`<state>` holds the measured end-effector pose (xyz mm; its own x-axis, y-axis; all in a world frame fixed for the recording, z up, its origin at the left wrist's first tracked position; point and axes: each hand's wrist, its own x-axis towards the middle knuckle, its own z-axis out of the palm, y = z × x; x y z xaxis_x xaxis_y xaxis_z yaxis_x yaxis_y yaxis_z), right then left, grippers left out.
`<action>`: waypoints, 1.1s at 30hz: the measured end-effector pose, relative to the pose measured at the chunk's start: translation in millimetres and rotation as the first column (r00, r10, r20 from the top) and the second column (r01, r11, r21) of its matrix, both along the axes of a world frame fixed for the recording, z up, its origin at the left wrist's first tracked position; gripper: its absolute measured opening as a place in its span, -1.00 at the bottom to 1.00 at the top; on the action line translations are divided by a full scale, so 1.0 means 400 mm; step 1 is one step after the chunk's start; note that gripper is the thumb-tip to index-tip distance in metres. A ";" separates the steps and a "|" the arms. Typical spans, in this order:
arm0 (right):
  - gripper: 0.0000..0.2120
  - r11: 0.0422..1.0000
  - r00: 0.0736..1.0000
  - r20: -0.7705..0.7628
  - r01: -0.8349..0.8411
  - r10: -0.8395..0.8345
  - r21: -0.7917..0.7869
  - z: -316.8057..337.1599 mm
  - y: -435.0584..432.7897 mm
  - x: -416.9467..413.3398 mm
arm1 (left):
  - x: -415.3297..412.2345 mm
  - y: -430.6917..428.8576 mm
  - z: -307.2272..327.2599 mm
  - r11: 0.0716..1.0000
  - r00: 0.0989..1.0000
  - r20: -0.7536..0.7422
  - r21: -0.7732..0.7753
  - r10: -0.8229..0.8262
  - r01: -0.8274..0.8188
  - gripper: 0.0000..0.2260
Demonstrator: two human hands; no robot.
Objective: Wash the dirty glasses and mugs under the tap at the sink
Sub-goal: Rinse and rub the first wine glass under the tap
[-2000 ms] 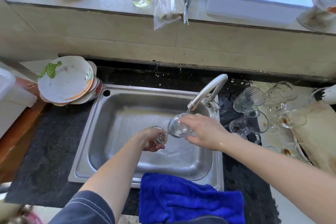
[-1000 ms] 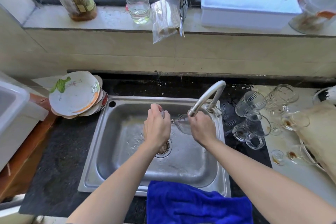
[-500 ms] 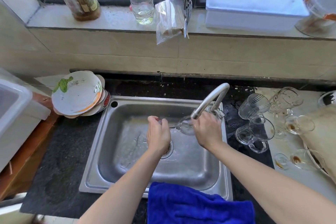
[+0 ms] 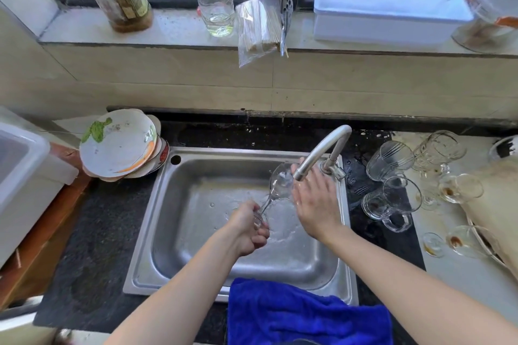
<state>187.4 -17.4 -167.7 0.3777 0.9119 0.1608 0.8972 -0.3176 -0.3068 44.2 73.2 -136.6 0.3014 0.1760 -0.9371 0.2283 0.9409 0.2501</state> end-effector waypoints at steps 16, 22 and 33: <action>-0.71 0.815 -0.036 -0.956 0.514 -0.292 -0.268 0.069 0.080 0.004 | -0.001 -0.052 -0.041 0.886 0.996 -0.080 0.458 -0.040 0.072 -0.86; -0.23 0.737 -0.781 -0.624 0.432 0.018 -0.520 0.110 0.089 0.029 | -0.028 -0.043 -0.024 0.392 0.950 -0.283 0.866 -0.128 0.311 -0.87; -0.35 0.758 -0.679 -0.724 0.405 -0.125 -0.511 0.090 0.063 0.067 | -0.053 -0.043 -0.007 0.463 0.942 -0.233 0.825 -0.243 0.324 -0.86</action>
<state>214.2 7.6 -131.9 0.2117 0.5415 -0.8136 -0.9256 -0.1562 -0.3448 22.9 56.2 -139.4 0.4274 0.8069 -0.4077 0.4968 0.1672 0.8516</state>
